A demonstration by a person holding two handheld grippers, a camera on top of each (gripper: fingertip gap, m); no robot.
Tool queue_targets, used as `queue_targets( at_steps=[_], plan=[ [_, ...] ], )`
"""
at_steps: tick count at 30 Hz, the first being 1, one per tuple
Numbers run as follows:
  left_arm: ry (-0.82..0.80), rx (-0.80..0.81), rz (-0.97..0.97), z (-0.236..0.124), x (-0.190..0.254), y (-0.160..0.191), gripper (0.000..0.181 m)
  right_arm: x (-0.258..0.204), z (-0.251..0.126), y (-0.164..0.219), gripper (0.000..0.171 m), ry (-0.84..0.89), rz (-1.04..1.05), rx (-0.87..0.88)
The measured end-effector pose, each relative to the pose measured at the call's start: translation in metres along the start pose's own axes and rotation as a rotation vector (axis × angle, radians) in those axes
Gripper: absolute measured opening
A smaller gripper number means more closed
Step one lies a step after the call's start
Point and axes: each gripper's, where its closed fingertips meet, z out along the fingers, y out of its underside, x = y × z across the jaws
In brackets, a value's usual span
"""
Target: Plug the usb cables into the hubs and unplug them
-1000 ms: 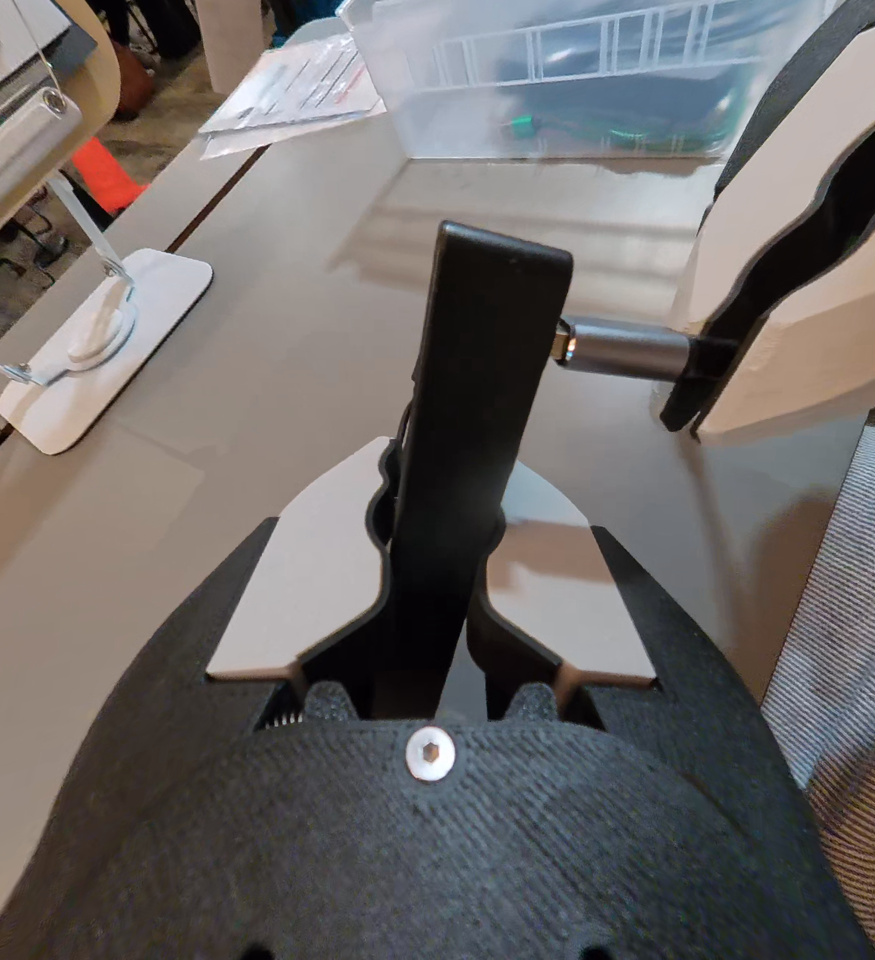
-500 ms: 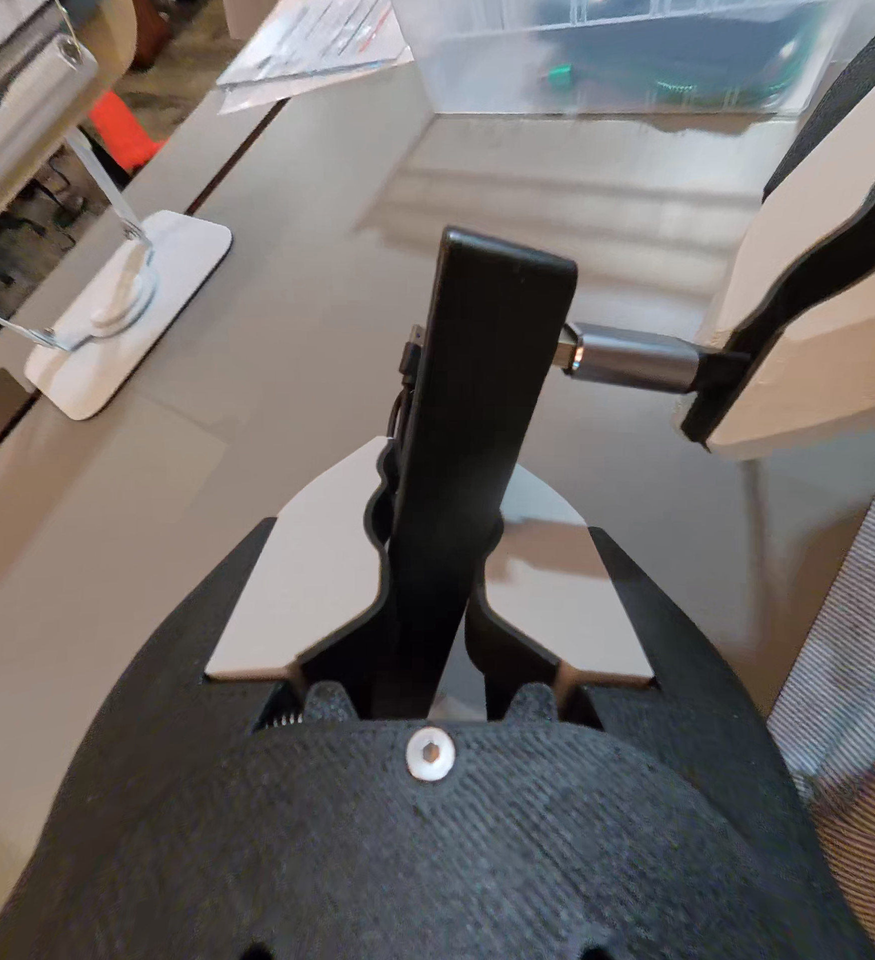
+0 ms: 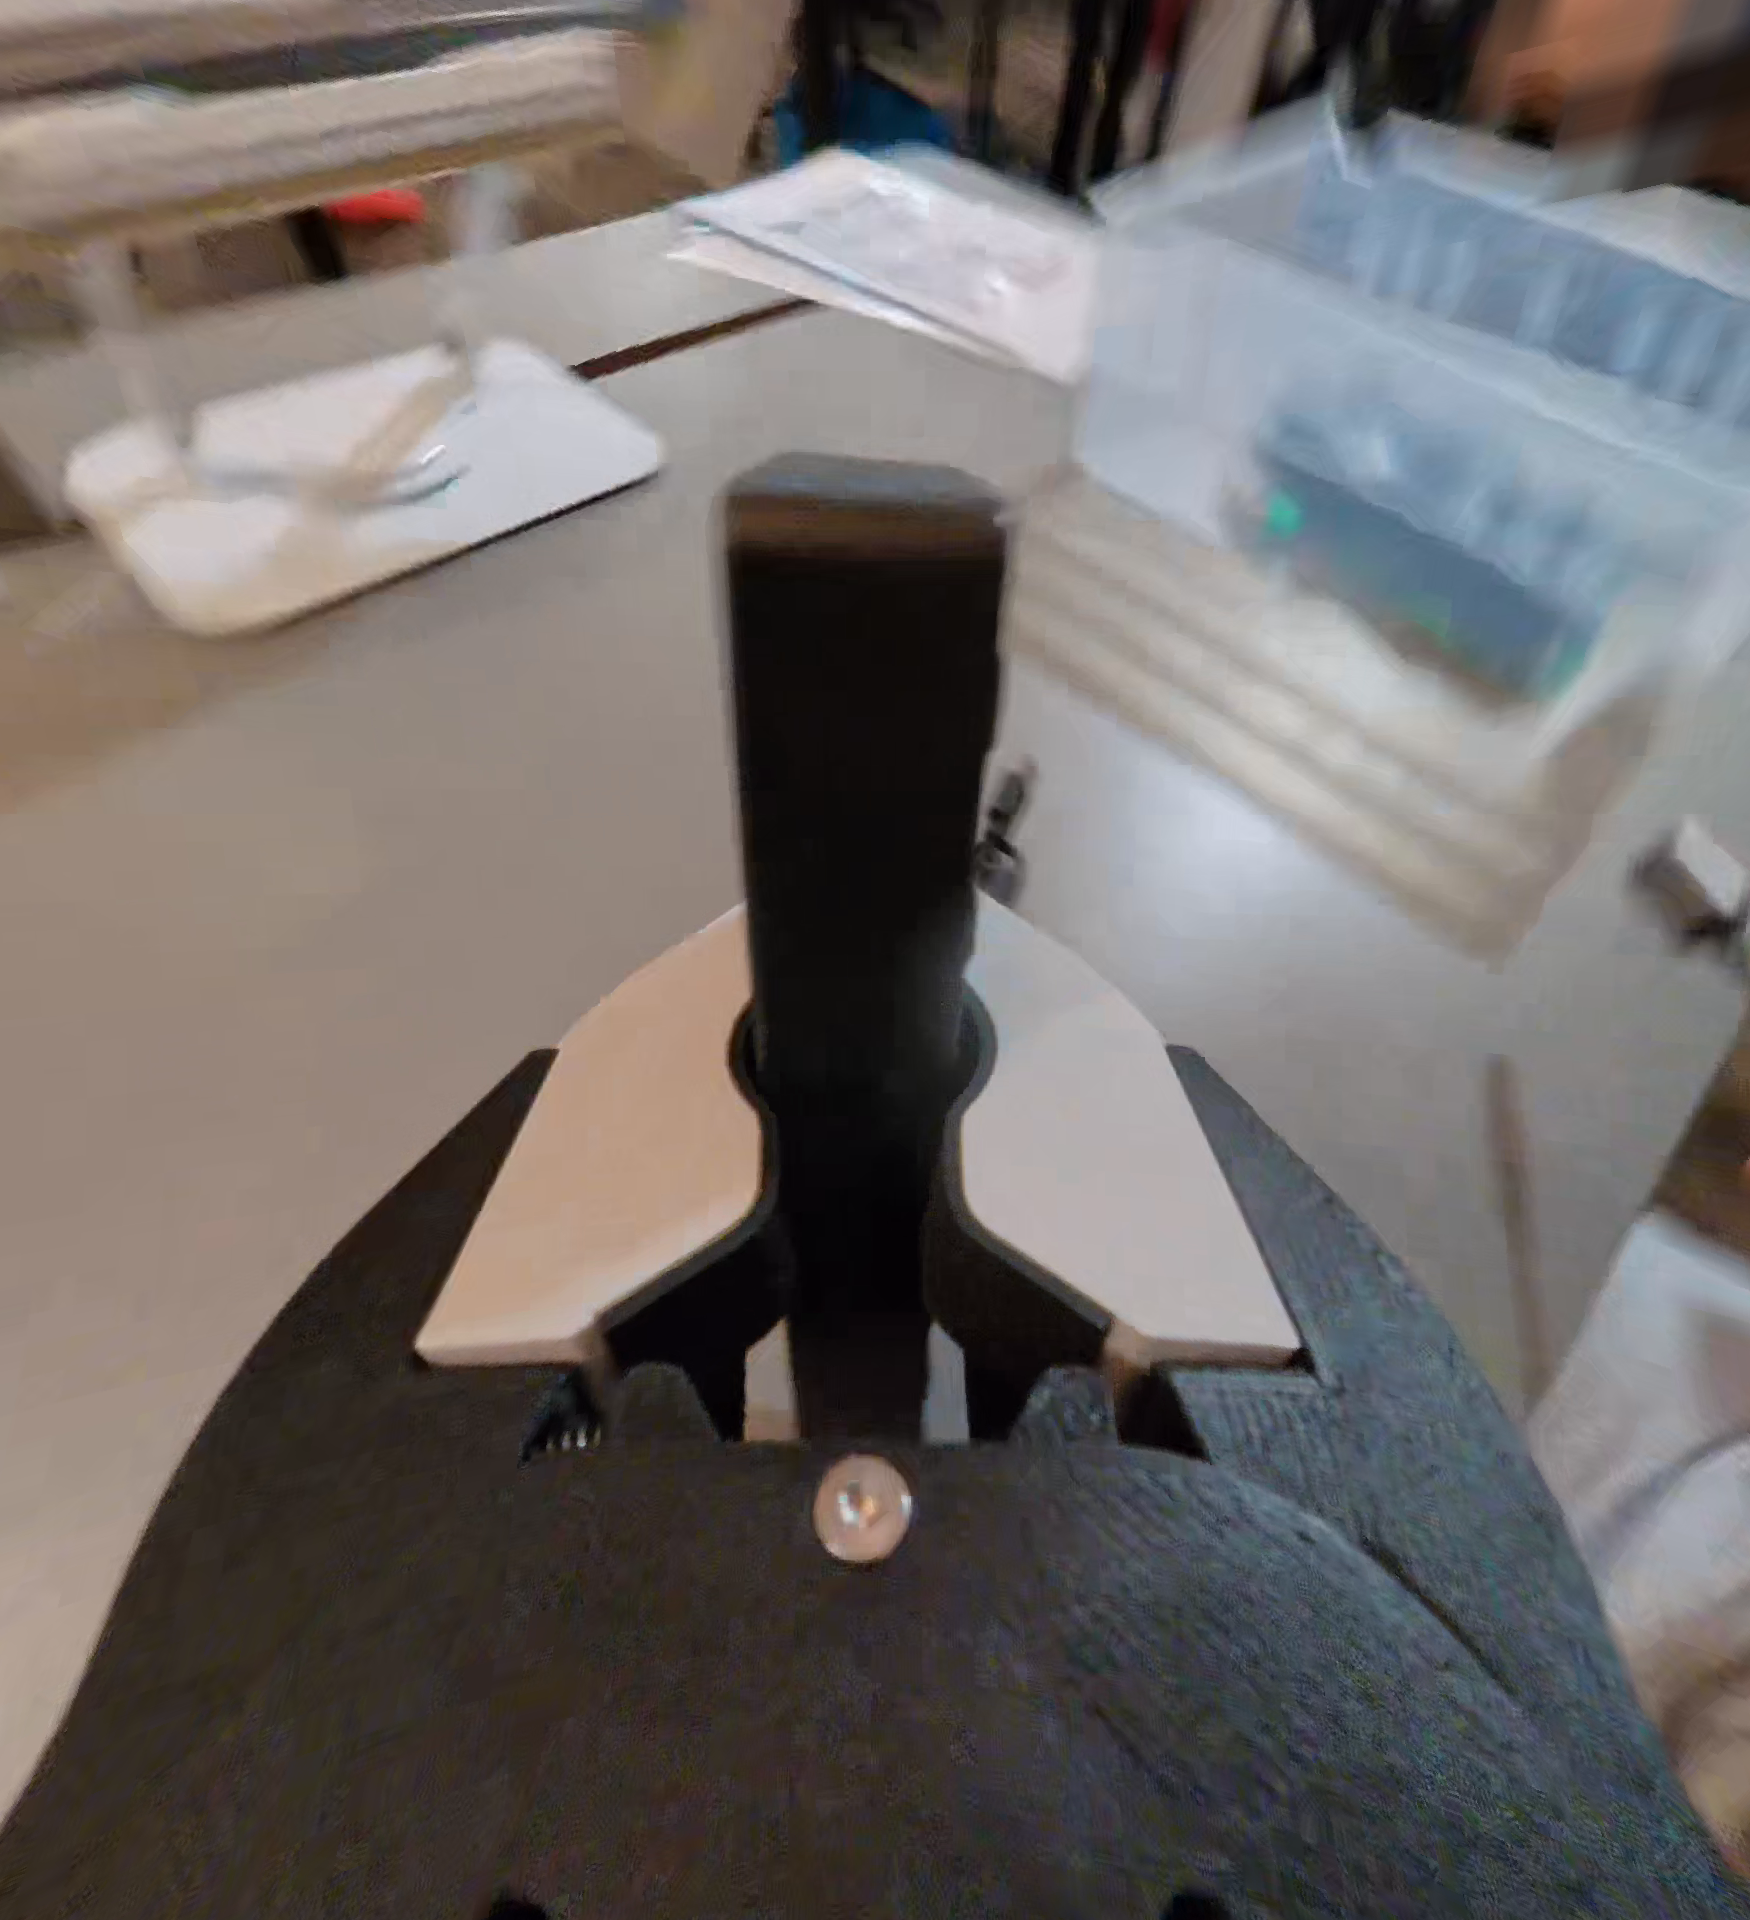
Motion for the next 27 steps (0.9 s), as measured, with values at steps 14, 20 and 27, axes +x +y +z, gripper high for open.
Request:
queue_targets(
  at_steps=[14,20,27],
  plan=[
    [0.191,-0.208,0.089,-0.015,0.011,0.024,0.030,0.009,-0.144,-0.152,0.006,0.042,-0.046,0.562],
    [0.213,-0.284,0.121,0.007,0.015,0.034,0.031,0.027,-0.229,-0.193,0.007,0.064,0.028,0.792],
    [0.237,-0.294,0.067,0.012,0.018,0.038,0.031,0.072,-0.319,-0.205,0.006,0.213,0.108,0.980]
  ],
)
